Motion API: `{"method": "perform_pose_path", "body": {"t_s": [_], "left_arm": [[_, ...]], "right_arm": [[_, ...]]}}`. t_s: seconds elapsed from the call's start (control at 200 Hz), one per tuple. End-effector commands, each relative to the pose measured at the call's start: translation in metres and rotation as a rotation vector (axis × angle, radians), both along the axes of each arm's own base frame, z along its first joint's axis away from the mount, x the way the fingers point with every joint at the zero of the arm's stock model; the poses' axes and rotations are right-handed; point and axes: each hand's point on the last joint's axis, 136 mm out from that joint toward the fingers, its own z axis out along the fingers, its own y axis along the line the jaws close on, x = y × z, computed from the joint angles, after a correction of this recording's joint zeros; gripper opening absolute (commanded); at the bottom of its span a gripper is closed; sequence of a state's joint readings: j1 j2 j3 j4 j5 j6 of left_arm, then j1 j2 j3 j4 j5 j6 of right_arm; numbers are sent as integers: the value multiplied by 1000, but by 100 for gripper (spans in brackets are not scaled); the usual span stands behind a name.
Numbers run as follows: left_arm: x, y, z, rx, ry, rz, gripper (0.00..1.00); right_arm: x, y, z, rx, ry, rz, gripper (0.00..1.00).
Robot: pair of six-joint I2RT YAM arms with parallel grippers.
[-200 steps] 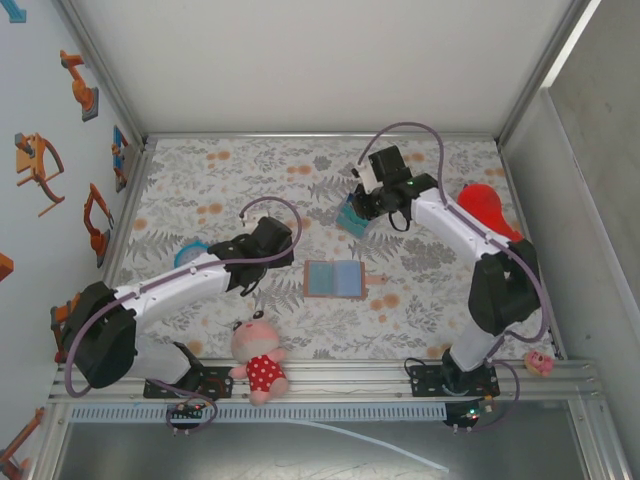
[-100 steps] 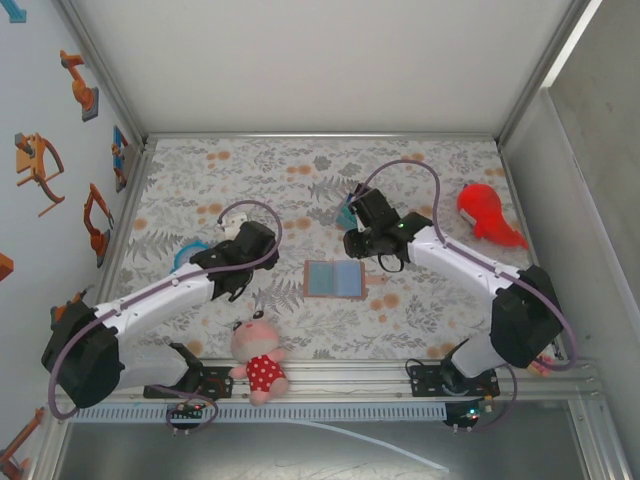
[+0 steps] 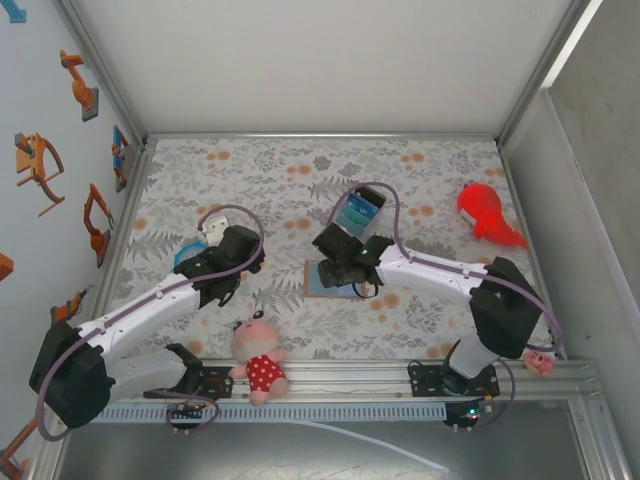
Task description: Take the credit cards out of the card holder
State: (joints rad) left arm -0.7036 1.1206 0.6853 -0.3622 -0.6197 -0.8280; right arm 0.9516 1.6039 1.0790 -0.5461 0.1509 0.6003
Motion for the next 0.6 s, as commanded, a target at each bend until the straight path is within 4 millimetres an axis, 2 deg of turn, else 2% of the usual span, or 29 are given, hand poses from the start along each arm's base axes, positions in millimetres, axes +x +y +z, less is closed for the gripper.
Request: {"method": "perform_pose_path", "body": {"t_s": [0.0, 0.321, 0.591], "left_arm": [[-5, 13, -2, 0, -7, 50, 97], [-11, 33, -2, -38, -36, 139, 97], [-17, 50, 0, -34, -63, 193, 97]], "right_arm": [[4, 9, 3, -24, -21, -13, 49], [-4, 41, -18, -45, 28, 66, 47], [-3, 51, -29, -57, 55, 85, 47]]}}
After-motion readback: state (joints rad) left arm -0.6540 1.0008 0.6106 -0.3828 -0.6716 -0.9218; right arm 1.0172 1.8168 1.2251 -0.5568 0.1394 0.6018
